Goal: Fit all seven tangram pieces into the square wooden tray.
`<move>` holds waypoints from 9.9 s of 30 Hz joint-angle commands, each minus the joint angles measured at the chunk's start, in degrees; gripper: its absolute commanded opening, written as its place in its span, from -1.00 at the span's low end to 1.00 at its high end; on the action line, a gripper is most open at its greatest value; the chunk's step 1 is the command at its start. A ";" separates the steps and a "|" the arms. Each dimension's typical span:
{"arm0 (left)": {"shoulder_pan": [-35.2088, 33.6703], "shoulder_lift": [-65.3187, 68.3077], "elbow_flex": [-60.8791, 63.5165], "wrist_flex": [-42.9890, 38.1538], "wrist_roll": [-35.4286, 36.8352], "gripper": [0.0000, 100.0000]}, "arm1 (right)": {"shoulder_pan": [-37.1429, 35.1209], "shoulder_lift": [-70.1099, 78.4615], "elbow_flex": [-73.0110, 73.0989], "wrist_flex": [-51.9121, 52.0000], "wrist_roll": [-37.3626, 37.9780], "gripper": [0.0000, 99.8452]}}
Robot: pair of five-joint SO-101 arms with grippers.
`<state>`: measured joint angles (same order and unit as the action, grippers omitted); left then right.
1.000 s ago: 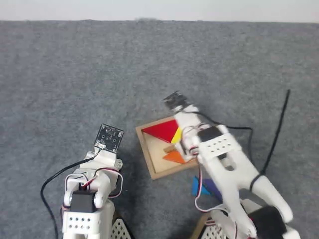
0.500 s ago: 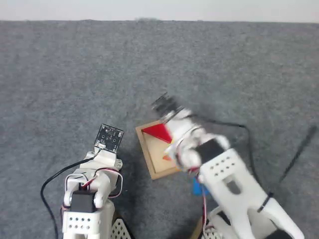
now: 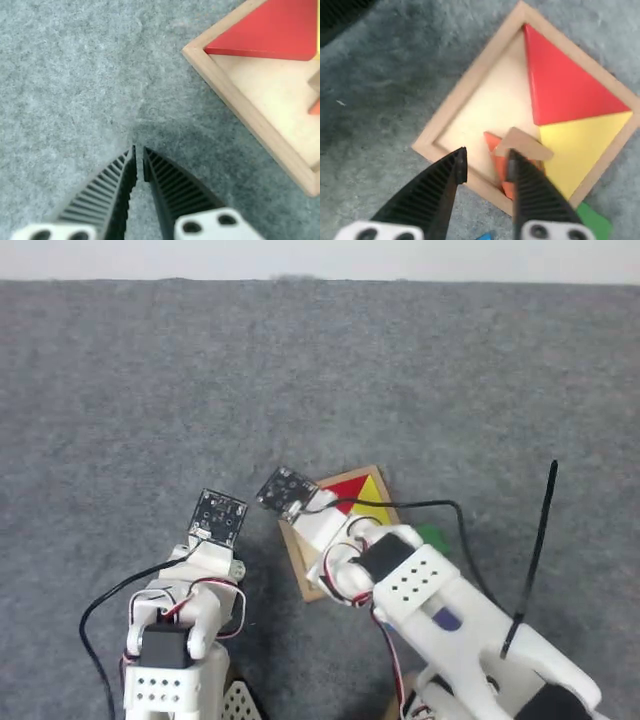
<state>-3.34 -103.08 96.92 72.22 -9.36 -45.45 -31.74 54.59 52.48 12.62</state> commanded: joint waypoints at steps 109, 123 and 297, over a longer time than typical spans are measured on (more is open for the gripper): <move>-0.35 -0.97 -0.57 0.18 -0.35 -0.96 | 5.49 5.41 -5.36 -7.69 -6.86 -0.76; -0.26 -0.97 -0.57 0.18 -0.35 -0.96 | 3.21 37.93 -25.76 -3.65 -11.52 -0.64; -0.26 -0.97 -0.57 0.18 -0.35 -0.96 | 12.79 22.90 -12.92 -6.55 -9.05 -0.88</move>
<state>-3.34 -103.08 96.92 72.22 -9.36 -33.67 -8.79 42.37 44.57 3.82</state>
